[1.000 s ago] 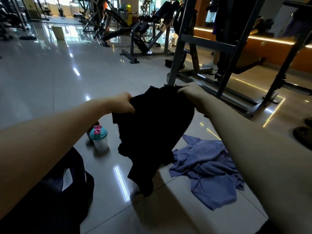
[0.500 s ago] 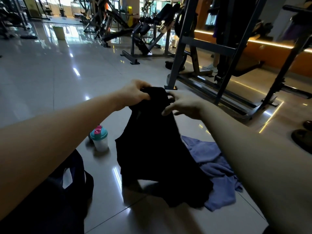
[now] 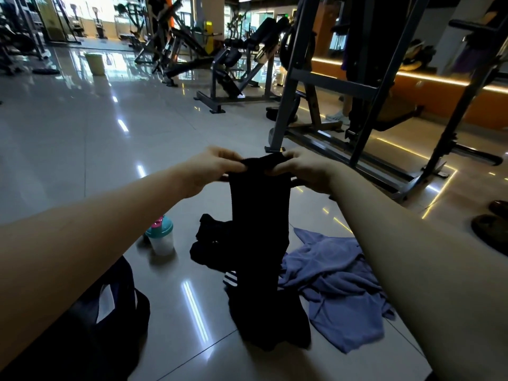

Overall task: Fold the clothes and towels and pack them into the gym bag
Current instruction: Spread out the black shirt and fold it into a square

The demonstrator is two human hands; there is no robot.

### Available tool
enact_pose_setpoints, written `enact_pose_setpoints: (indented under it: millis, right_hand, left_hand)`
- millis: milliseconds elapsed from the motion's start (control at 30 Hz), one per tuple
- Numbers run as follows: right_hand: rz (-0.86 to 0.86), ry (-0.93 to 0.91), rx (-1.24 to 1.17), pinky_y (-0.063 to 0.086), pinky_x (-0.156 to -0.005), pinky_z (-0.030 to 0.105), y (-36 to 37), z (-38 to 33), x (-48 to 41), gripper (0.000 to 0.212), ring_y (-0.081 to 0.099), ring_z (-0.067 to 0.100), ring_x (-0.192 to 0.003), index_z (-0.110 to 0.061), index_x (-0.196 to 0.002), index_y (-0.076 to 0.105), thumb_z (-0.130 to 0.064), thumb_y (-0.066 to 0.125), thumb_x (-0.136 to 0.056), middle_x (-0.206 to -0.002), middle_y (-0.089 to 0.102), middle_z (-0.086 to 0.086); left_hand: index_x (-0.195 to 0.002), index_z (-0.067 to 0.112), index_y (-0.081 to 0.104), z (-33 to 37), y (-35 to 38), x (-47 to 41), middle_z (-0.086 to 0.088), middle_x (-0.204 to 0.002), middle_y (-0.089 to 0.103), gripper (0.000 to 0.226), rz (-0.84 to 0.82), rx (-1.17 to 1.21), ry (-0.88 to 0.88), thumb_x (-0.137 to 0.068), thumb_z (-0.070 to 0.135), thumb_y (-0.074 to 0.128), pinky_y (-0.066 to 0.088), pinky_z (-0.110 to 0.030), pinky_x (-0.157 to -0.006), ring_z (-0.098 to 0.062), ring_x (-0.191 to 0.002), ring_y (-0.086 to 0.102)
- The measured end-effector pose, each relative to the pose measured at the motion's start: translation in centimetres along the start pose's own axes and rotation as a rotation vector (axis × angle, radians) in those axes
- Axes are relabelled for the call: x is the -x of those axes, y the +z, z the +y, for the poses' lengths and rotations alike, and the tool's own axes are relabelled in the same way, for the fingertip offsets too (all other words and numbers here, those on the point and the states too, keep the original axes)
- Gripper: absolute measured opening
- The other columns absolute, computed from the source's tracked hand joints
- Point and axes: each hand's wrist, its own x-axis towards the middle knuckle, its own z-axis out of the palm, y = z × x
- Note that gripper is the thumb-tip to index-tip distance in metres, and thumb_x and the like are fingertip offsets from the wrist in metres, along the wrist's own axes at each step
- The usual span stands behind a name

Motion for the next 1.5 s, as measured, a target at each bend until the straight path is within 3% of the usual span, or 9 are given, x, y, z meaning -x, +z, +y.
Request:
enact_pose_setpoints:
  millis: [133,267,400,567,767,900,1067,1233,1500]
  right_hand:
    - [-0.057,-0.005,0.232,0.045,-0.094,0.037,0.4,-1.0,0.1,0.036,0.062,0.024,-0.111,-0.011,-0.113,0.07,-0.022,0.077,-0.08,-0.116,0.068,0.015]
    - [0.03,-0.112,0.197,0.049,-0.085,0.03,1.7,-1.8,-0.3,0.023,0.062,0.022,-0.099,0.002,-0.114,0.068,-0.007,0.066,-0.093,-0.105,0.065,0.014]
    - [0.056,-0.139,0.078,0.05,-0.082,0.03,0.8,-2.1,0.8,0.013,0.061,0.018,-0.095,-0.005,-0.108,0.065,-0.008,0.055,-0.099,-0.102,0.062,0.009]
    - [0.297,-0.223,-0.232,0.051,-0.079,0.028,-1.6,-2.9,2.9,0.013,0.064,0.015,-0.089,-0.013,-0.096,0.061,-0.007,0.051,-0.1,-0.096,0.062,0.006]
    - [0.612,-0.093,-0.364,0.05,-0.076,0.029,-4.7,0.7,4.4,0.019,0.062,0.02,-0.088,-0.013,-0.091,0.063,-0.005,0.048,-0.1,-0.094,0.06,0.007]
    - [0.615,-0.066,-0.36,0.049,-0.076,0.03,-5.8,1.8,5.9,0.02,0.061,0.018,-0.083,-0.015,-0.089,0.062,-0.005,0.049,-0.099,-0.092,0.06,0.006]
    - [0.595,-0.082,-0.332,0.049,-0.06,0.017,-6.2,2.0,9.7,0.022,0.061,0.01,-0.071,-0.014,-0.091,0.062,0.0,0.048,-0.1,-0.086,0.06,0.003]
    - [0.597,-0.158,-0.132,0.052,-0.075,0.025,-5.6,1.2,13.0,0.021,0.064,0.014,-0.083,-0.017,-0.094,0.065,-0.001,0.053,-0.099,-0.092,0.064,0.003]
    - [0.72,-0.324,-0.044,0.055,-0.079,0.024,-4.4,-1.3,19.1,0.023,0.069,0.011,-0.091,-0.023,-0.096,0.07,-0.003,0.06,-0.096,-0.099,0.071,0.001]
  left_hand:
    - [-0.096,0.008,0.074,0.8,0.7,0.0,-0.009,-0.09,0.072,0.008,0.063,-0.107,0.073,-0.094,0.006,0.067,0.056,-0.026,-0.081,-0.016,-0.083,0.068]
    - [-0.092,0.012,0.076,1.0,1.7,-0.3,-0.009,-0.086,0.074,0.005,0.186,-0.191,0.138,-0.089,0.016,0.076,0.054,-0.029,-0.075,-0.016,-0.077,0.067]
    - [-0.113,0.011,0.07,-0.8,2.1,0.2,-0.008,-0.103,0.076,0.039,-0.089,-0.048,-0.035,-0.077,0.017,0.085,0.056,-0.027,-0.083,-0.019,-0.096,0.072]
    - [-0.071,0.017,0.066,-5.6,1.9,0.6,0.0,-0.072,0.062,0.022,-0.054,-0.629,-0.218,-0.076,0.009,0.086,0.045,-0.027,-0.068,-0.019,-0.074,0.059]
    - [-0.088,0.018,0.074,-3.0,-2.4,1.3,-0.002,-0.082,0.066,0.01,0.239,-0.284,-0.053,-0.082,0.016,0.082,0.043,-0.022,-0.069,-0.013,-0.076,0.058]
    - [-0.11,-0.006,0.066,-2.2,-2.2,2.0,-0.017,-0.097,0.068,0.023,0.092,-0.153,-0.088,-0.089,0.003,0.071,0.052,-0.024,-0.076,-0.023,-0.088,0.065]
    - [-0.107,0.016,0.059,-0.4,-2.5,3.6,-0.011,-0.092,0.072,0.027,0.008,-0.362,-0.005,-0.088,0.001,0.072,0.055,-0.028,-0.073,-0.018,-0.078,0.067]
    - [-0.088,0.013,0.062,1.8,-2.3,5.9,-0.007,-0.08,0.061,0.01,0.316,-1.017,0.304,-0.084,0.013,0.071,0.046,-0.036,-0.066,-0.033,-0.079,0.059]
    - [-0.101,0.017,0.075,4.7,-2.4,10.1,-0.01,-0.098,0.072,0.028,0.725,-0.569,0.216,-0.089,0.006,0.053,0.052,-0.038,-0.081,-0.032,-0.093,0.066]
